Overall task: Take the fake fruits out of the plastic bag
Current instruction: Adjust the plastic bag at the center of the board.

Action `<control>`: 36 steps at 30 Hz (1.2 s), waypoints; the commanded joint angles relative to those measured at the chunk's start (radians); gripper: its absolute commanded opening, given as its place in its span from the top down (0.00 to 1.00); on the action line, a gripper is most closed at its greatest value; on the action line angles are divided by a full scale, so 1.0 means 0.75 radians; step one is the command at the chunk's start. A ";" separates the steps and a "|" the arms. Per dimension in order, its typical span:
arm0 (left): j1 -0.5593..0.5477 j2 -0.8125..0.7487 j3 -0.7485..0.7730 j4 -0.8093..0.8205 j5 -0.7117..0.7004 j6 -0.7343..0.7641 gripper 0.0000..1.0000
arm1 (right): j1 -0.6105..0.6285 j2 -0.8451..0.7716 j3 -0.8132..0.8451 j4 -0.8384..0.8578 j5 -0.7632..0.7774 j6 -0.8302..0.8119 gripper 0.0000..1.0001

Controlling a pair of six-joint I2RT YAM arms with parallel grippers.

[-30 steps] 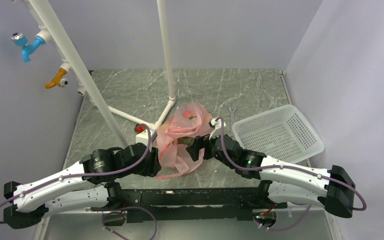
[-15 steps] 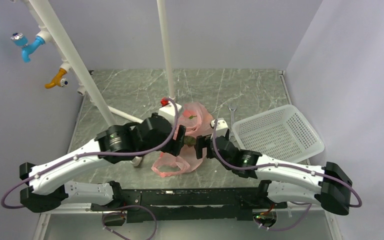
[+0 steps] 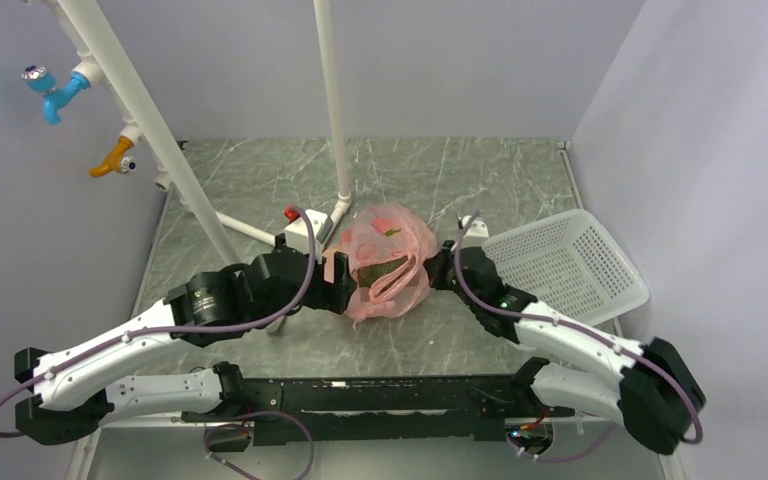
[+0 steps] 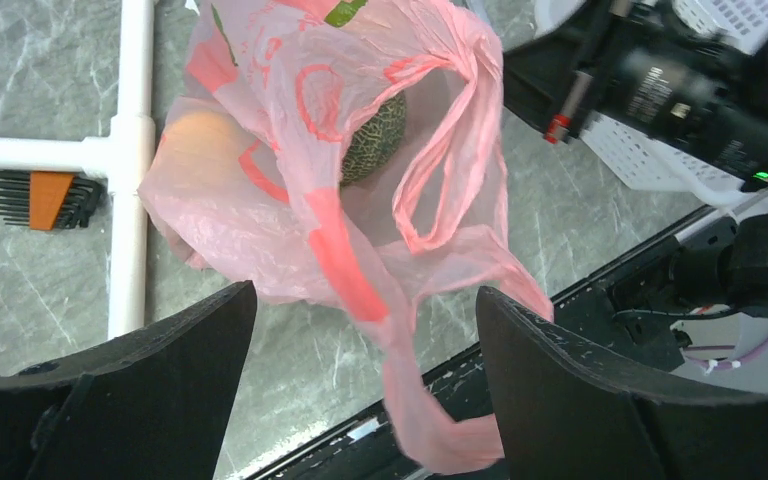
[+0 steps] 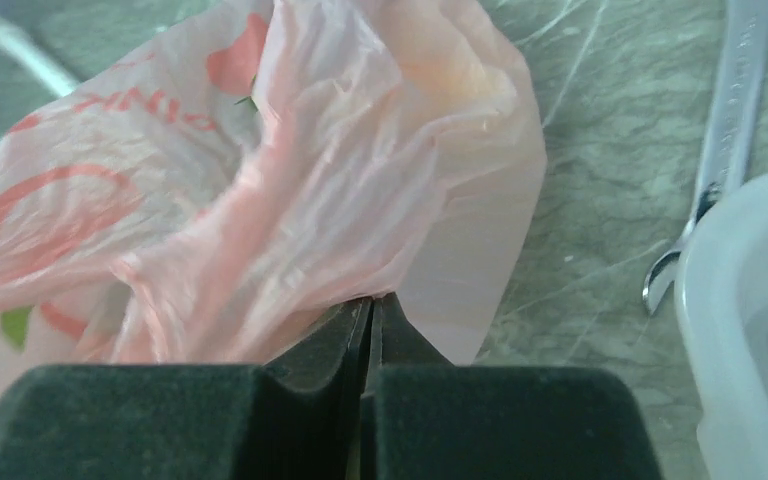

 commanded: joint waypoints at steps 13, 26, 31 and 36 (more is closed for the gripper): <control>0.169 0.541 0.378 -0.209 0.050 0.388 0.09 | -0.161 -0.413 -0.122 0.017 -0.695 0.075 1.00; 0.253 0.799 0.295 -0.195 -0.048 0.428 0.02 | -0.214 -0.399 -0.095 -0.016 -0.752 0.073 1.00; 0.309 0.928 0.402 -0.239 -0.285 0.403 0.20 | -0.216 -0.386 -0.107 -0.029 -0.773 0.075 1.00; 0.392 0.992 0.509 -0.320 -0.319 0.362 0.96 | -0.217 -0.438 -0.118 -0.112 -0.704 0.027 1.00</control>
